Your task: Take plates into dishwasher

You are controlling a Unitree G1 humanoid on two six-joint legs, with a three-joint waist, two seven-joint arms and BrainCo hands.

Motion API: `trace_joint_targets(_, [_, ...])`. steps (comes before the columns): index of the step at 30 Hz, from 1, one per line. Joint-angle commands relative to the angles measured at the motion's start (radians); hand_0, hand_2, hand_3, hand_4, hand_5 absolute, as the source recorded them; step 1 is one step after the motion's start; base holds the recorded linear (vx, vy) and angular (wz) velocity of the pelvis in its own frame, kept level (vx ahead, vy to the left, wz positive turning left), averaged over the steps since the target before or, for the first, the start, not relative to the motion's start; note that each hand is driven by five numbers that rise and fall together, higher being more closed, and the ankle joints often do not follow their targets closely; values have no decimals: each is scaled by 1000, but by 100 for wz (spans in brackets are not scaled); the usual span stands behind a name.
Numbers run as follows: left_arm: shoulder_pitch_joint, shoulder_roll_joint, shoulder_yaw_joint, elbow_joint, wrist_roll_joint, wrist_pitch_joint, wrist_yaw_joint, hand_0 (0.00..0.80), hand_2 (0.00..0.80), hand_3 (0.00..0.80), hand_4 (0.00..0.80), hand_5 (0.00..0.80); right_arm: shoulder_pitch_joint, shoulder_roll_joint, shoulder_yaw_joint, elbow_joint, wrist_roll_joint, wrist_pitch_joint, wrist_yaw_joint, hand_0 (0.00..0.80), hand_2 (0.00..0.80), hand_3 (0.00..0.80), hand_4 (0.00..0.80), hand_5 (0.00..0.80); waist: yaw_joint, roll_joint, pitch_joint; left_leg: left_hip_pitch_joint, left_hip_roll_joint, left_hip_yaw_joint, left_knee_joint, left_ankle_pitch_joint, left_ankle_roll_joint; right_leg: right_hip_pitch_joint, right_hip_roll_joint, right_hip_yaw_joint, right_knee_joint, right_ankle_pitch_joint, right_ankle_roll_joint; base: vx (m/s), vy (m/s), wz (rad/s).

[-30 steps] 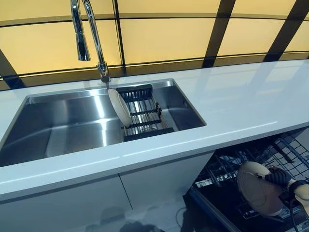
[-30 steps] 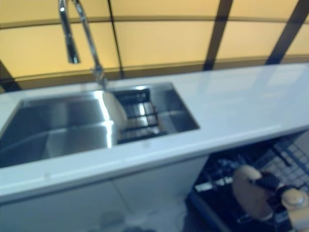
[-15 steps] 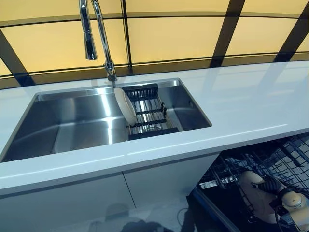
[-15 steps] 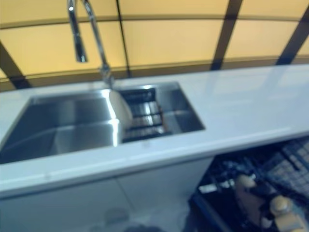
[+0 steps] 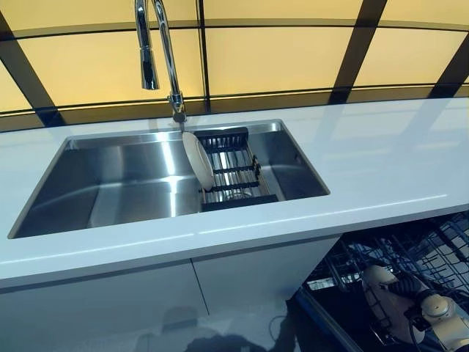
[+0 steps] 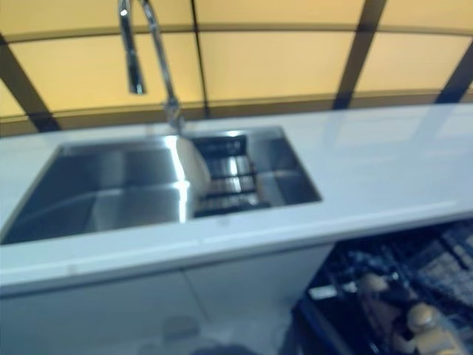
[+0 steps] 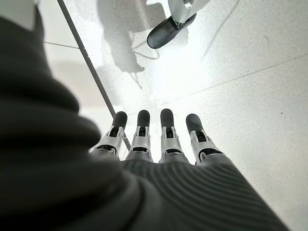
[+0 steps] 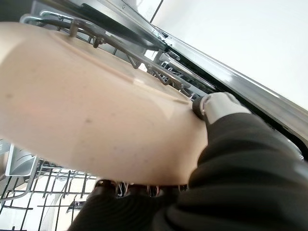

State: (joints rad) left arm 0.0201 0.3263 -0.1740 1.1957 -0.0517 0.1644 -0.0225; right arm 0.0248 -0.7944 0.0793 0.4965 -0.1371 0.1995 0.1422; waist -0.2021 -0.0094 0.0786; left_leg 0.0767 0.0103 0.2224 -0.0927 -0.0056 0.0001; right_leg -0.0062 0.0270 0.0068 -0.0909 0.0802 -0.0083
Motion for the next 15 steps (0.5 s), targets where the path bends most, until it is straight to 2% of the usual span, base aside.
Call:
trace_joint_targets(1, [-36,28,-12,18,57,3,2,0,0,0,0,0,-71,13,-13,25,1,-2,-36,0,0,0,0,0,28,-6,-4,12,25,29,5,-67,21,25,-20,-23,6,-51,89,0,0,0])
trace_joint_targets(15, [-32,28,13,22,59,6,5,0,0,0,0,0,-38,-27,-112,-49,-15,43,-28,0,0,0,0,0,12,-15,-5,16,27,41,5,-69,23,25,-18,-9,5,-45,92,0,0,0])
